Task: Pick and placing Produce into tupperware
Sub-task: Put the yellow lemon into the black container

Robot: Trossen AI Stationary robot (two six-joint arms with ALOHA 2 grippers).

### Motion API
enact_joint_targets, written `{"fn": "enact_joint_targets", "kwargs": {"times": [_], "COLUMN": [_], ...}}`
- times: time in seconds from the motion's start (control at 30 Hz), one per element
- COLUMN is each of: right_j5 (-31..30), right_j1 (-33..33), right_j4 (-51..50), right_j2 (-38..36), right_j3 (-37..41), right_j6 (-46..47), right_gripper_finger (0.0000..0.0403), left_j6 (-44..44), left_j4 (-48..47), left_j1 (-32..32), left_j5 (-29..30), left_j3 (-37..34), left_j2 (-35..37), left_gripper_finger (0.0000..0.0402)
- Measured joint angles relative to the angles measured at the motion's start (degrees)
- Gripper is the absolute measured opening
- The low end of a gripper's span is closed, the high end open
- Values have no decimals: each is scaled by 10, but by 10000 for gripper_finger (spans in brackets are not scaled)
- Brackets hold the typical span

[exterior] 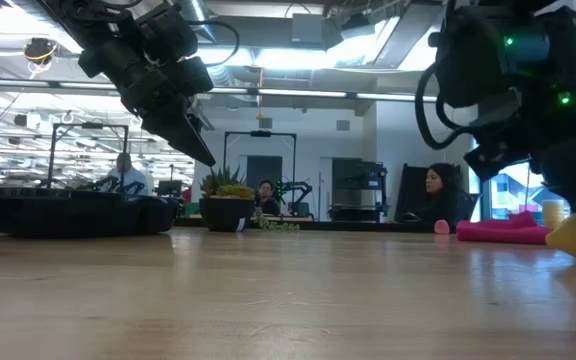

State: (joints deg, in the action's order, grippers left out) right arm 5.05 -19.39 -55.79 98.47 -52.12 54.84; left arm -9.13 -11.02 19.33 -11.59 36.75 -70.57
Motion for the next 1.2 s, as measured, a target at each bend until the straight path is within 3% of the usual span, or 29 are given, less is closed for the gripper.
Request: {"fn": "enact_joint_targets", "kwargs": {"times": [0.27,0.53,0.93,1.1,1.2], "right_j5": [2,2,-15,-93,-104], "right_j1": [5,5,8,36,65], "right_j4": [31,34,61,148,252], "right_j2": [0,1,0,2,2], "right_j3": [3,2,-6,-58,-83], "right_j6": [-55,-45,-29,-82,-157], "right_gripper_finger": [254,206,205,206,206], "left_j6": [0,0,0,0,0], "left_j4": [0,0,0,1,1], "left_j1": [0,0,0,0,0], "left_j5": [1,1,2,2,2], "left_j3": [0,0,0,0,0], "left_j2": [0,0,0,0,0], "left_gripper_finger": [249,249,249,249,249]}}
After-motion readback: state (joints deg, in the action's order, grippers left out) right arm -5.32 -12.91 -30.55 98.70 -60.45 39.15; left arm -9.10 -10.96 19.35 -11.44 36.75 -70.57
